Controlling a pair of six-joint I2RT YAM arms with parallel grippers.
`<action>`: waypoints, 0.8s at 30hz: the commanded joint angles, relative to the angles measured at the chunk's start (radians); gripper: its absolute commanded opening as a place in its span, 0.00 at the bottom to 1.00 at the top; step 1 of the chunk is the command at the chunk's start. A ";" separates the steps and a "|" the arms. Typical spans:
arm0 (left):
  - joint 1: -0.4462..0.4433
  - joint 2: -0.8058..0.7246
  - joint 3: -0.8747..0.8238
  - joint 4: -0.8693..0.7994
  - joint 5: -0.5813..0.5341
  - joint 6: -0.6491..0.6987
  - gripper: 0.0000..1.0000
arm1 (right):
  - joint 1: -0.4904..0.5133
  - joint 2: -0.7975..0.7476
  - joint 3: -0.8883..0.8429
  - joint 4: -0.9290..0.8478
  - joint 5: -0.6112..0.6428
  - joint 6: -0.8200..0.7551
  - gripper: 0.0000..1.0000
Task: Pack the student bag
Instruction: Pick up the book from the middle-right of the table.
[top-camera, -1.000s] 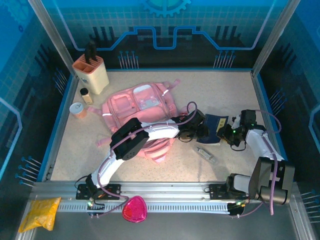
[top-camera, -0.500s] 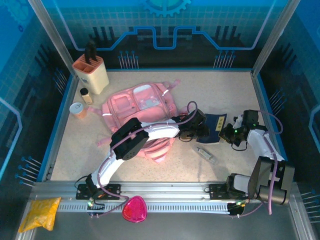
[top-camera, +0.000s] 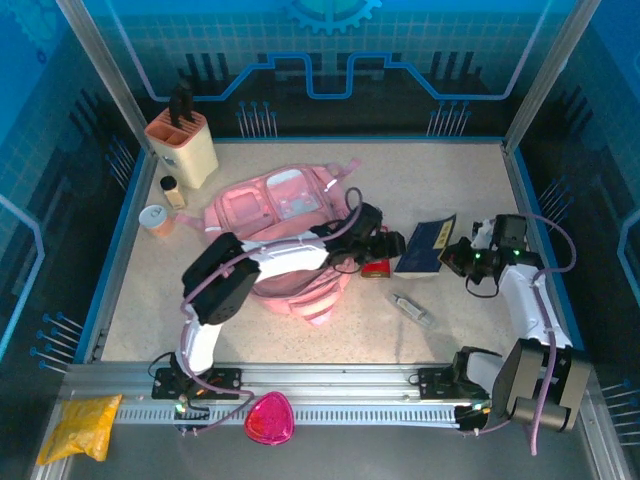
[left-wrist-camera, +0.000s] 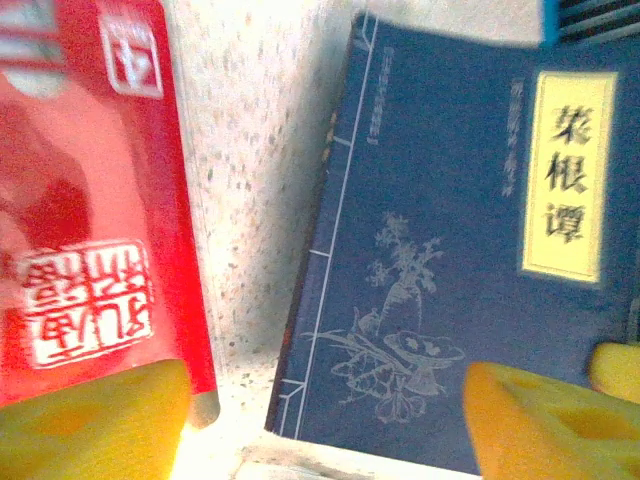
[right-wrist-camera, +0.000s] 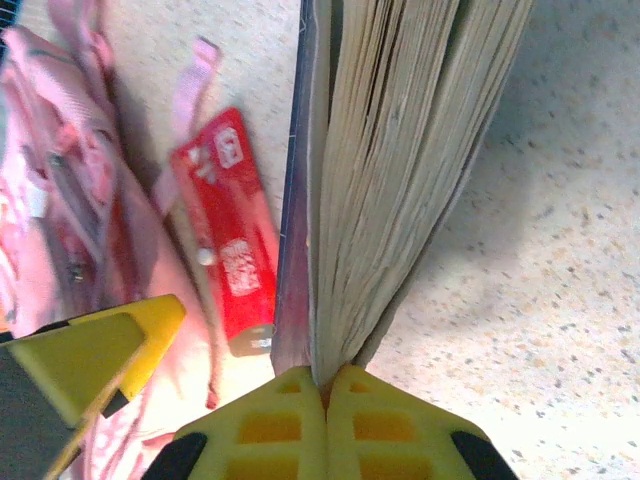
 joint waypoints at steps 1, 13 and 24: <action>0.040 -0.100 -0.106 0.144 0.052 -0.067 0.79 | 0.007 -0.039 0.074 -0.032 -0.076 0.017 0.00; 0.110 -0.199 -0.250 0.309 0.093 -0.186 0.92 | 0.177 -0.027 0.184 0.029 -0.193 0.126 0.00; 0.166 -0.230 -0.345 0.530 0.144 -0.216 0.58 | 0.264 0.022 0.109 0.158 -0.228 0.192 0.00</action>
